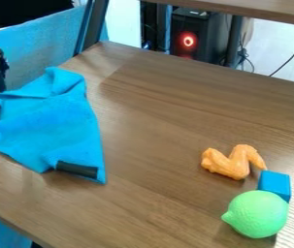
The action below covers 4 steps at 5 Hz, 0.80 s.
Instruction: Unfold the cloth from top left to the bottom right
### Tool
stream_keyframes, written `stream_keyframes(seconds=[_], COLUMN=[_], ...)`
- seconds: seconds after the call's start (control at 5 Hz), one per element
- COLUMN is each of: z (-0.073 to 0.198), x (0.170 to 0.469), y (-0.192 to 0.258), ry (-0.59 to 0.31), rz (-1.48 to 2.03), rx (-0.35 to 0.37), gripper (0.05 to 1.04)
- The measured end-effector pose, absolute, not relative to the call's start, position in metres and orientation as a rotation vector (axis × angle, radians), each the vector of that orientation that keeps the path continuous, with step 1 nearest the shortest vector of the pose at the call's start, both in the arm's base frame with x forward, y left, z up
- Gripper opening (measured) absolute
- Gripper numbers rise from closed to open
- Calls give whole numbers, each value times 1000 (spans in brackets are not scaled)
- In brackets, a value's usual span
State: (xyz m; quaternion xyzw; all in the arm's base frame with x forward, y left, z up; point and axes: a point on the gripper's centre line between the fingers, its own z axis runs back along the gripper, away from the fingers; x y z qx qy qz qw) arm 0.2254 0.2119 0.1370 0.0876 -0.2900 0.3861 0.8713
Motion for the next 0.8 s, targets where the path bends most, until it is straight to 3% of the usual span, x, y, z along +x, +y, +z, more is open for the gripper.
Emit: stream_keyframes(seconds=[0.4,0.8], z=[118,102], x=[222,225], y=[219,221], ry=[-618,-574], rz=[816,816], rx=[200,219], gripper=[1000,1000])
